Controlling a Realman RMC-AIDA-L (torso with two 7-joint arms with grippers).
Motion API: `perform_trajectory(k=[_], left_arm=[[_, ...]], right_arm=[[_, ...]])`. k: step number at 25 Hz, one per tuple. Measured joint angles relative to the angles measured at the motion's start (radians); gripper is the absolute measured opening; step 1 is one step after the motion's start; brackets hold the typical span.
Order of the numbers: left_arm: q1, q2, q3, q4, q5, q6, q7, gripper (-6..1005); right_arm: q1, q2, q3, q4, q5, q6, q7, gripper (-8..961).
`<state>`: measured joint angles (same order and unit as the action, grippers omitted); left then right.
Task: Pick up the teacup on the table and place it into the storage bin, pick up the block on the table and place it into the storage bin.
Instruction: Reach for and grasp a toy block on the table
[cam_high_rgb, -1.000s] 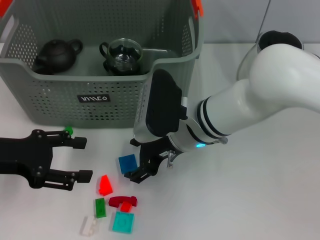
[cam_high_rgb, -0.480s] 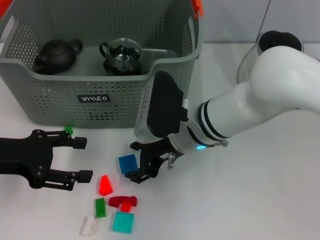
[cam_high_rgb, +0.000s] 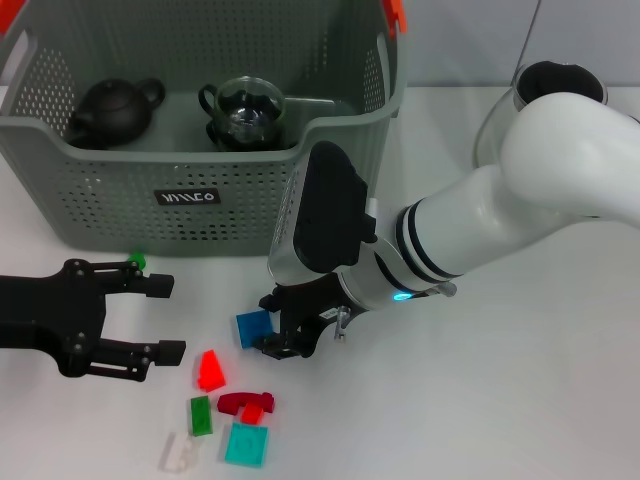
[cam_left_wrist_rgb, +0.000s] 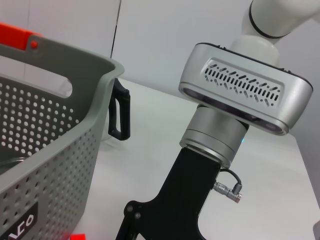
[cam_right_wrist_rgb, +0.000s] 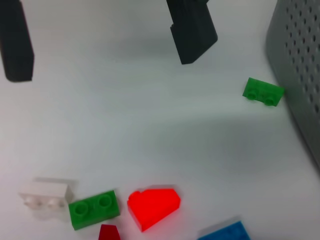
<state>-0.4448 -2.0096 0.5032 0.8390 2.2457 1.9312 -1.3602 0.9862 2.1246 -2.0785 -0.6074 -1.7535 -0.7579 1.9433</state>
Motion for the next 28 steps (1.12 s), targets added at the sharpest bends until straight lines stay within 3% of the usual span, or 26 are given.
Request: perform_trajectory(k=[2,14,18,28], left_arm=[[0.000,0.000,0.000,0.000,0.000,0.000,0.001,856],[0.008,0.002,-0.016,0.006,0.000,0.006,-0.003,858],[0.006,0.015,-0.033,-0.006,0.001,0.019,-0.008,858],[-0.002,0.032,-0.096,-0.012,-0.001,0.039,-0.011,859]], right_arm=[[0.001,0.000,0.000,0.000,0.000,0.000,0.005,503],[-0.019,-0.019,0.024,-0.063,-0.006,-0.007,0.011,522],[-0.044,-0.025,0.080,-0.118,-0.027,-0.058,0.011,528],[-0.221,-0.026,0.223,-0.382,-0.150,-0.240,0.015,887]])
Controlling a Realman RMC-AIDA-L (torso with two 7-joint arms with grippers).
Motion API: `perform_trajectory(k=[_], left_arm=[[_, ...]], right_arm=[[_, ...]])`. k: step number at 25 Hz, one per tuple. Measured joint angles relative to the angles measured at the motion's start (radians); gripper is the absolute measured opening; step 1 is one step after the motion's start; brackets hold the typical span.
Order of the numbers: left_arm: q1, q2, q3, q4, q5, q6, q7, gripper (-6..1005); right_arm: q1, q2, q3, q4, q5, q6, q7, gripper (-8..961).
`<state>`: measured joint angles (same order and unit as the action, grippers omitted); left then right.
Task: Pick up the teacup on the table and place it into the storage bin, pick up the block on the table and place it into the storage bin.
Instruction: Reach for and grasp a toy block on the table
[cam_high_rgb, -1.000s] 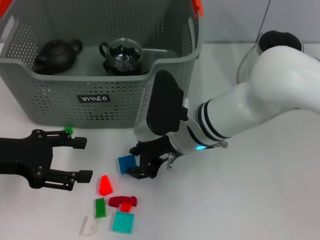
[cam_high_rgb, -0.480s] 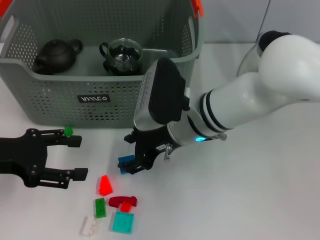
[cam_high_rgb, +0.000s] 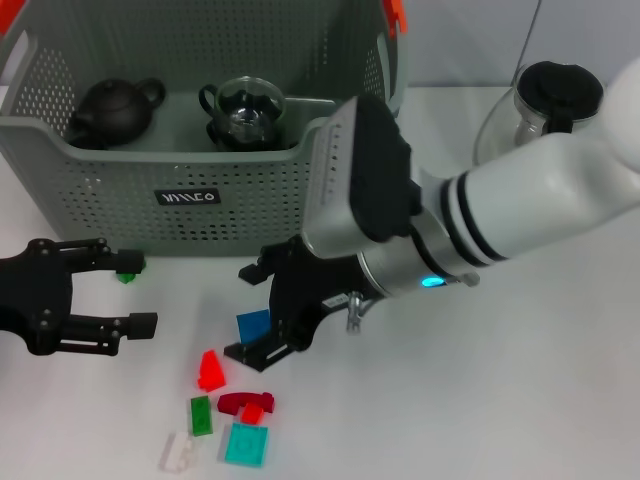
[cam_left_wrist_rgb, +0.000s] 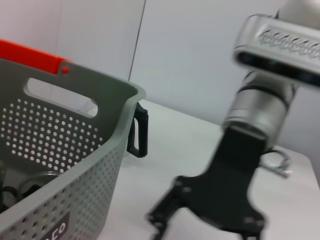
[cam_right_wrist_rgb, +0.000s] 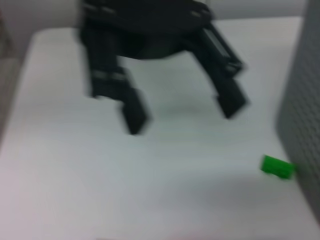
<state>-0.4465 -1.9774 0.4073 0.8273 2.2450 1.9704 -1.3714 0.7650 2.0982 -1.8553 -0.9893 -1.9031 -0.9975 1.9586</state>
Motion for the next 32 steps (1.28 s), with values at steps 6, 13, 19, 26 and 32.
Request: perform_trajectory(k=[6,13,19,26,32], left_arm=[[0.000,0.000,0.013,0.032,0.010,-0.001,-0.005,859],[-0.016,-0.001,0.037,0.075,0.034,-0.008,-0.019,860],[-0.042,0.007,0.041,0.070,0.043,-0.018,-0.028,860],[-0.085,-0.003,0.042,0.048,0.093,-0.029,-0.098,859],[-0.126,-0.079,0.053,0.029,0.102,-0.062,-0.152,859]], right_arm=[[-0.121,0.000,0.064,-0.145,0.003,-0.131,-0.010,943],[-0.202,0.000,0.243,-0.136,0.110,-0.349,-0.136,939],[-0.217,-0.001,0.460,-0.023,0.164,-0.534,-0.286,938],[-0.253,-0.035,0.671,0.013,0.115,-0.703,-0.408,937],[-0.282,-0.064,0.808,0.017,0.065,-0.845,-0.507,937]])
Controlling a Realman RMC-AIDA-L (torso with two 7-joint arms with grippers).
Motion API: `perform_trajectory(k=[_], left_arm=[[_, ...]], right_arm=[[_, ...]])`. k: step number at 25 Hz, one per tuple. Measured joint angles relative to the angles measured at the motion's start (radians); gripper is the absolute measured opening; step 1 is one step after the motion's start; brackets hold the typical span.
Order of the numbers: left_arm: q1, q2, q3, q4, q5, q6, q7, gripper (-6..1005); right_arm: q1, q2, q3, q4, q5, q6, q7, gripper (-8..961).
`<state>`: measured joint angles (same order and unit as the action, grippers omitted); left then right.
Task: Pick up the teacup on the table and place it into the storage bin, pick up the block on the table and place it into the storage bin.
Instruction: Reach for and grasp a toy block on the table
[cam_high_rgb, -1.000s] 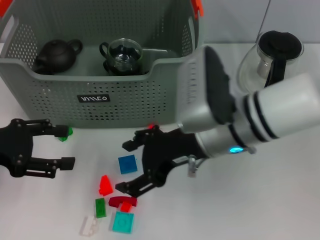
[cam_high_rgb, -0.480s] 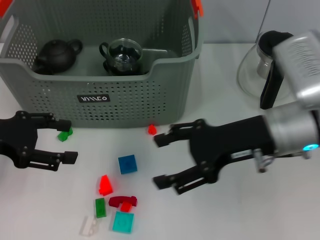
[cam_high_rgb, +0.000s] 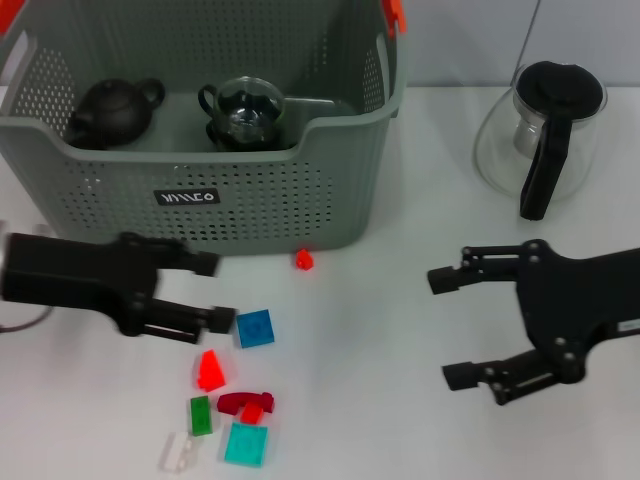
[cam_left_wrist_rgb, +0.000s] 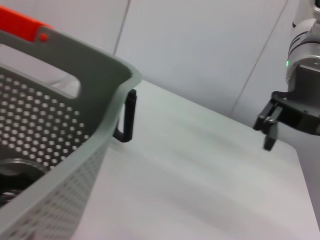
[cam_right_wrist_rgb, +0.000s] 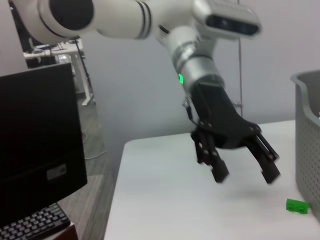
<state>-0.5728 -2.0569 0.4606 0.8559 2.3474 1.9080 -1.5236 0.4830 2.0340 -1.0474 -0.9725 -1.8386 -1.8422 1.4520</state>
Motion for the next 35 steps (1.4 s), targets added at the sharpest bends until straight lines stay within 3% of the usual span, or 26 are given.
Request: perform_trajectory(k=[1,4,10,12,18,25,28,35], left_arm=[[-0.007,-0.016,0.017,0.004,0.006,-0.016,0.001,859],[-0.013,-0.034,0.094,0.029,0.009,-0.049,0.006,857],[-0.016,-0.035,0.219,0.156,0.011,-0.043,-0.006,854],[-0.027,-0.029,0.279,0.203,0.014,-0.046,-0.037,853],[-0.108,-0.040,0.389,0.318,0.099,-0.049,-0.126,852],[-0.154,-0.114,0.534,0.418,0.260,-0.103,-0.219,850],[-0.148,-0.112,0.637,0.418,0.269,-0.155,-0.306,849],[-0.135,-0.114,0.758,0.400,0.273,-0.220,-0.413,847]], right_arm=[[-0.003,0.000,0.016,0.000,-0.004,-0.017,-0.004,937],[-0.009,0.006,0.059,0.000,-0.009,-0.049,-0.006,936],[-0.005,0.054,0.087,0.019,-0.058,-0.042,0.000,936],[0.001,0.061,0.087,0.041,-0.067,-0.036,0.002,936],[0.002,0.052,0.087,0.062,-0.068,-0.024,0.045,935],[-0.005,0.039,0.090,0.063,-0.111,-0.016,0.044,935],[0.003,0.045,0.090,0.063,-0.165,0.015,0.033,935],[0.029,0.060,0.071,0.074,-0.224,0.091,0.002,934]])
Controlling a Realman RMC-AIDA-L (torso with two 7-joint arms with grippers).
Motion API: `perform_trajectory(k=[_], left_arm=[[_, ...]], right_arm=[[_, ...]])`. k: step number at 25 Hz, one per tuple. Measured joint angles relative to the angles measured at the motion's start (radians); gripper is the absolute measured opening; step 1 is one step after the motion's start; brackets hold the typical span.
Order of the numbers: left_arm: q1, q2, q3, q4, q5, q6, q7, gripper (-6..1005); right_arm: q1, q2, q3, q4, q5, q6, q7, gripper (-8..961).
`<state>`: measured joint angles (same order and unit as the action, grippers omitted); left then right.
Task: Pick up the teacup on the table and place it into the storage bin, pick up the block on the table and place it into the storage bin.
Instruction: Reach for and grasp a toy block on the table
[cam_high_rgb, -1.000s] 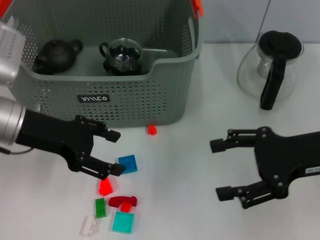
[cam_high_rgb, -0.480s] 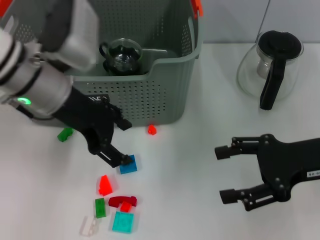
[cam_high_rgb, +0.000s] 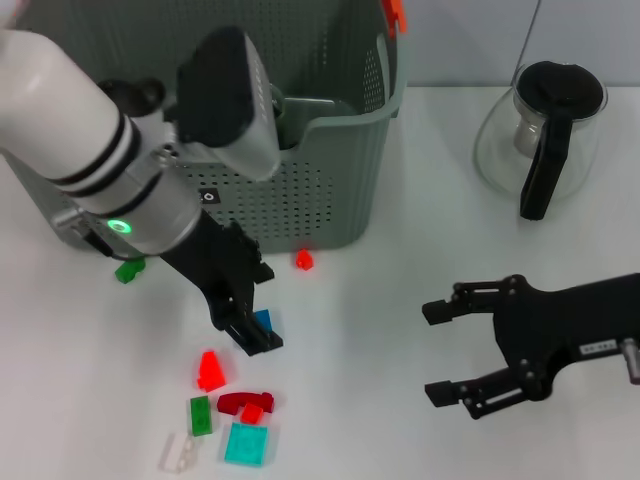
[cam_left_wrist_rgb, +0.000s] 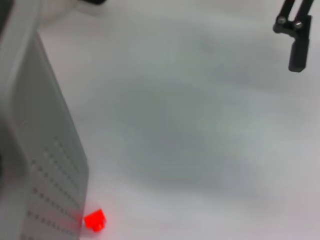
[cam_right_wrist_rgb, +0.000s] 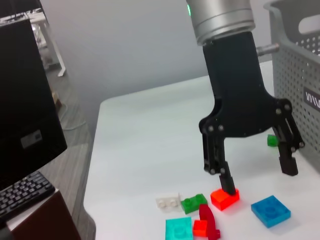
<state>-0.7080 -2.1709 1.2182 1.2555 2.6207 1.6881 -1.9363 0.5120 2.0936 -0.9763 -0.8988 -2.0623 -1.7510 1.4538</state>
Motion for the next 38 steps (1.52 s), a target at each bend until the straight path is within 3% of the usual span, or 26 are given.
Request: perform_trajectory(k=[17,25,38], left_arm=[[-0.031,-0.001,0.246,-0.126,0.054,-0.164,-0.268,842],[-0.045,0.000,0.259,-0.188,0.086,-0.240,-0.274,839],[-0.070,-0.002,0.260,-0.221,0.131,-0.245,-0.294,835]], right_arm=[[0.082,0.001,-0.017,0.030,-0.002,0.049,-0.014,933],[0.108,0.003,-0.020,0.063,0.001,0.065,-0.017,932],[0.114,0.006,-0.020,0.071,0.008,0.079,-0.025,931]])
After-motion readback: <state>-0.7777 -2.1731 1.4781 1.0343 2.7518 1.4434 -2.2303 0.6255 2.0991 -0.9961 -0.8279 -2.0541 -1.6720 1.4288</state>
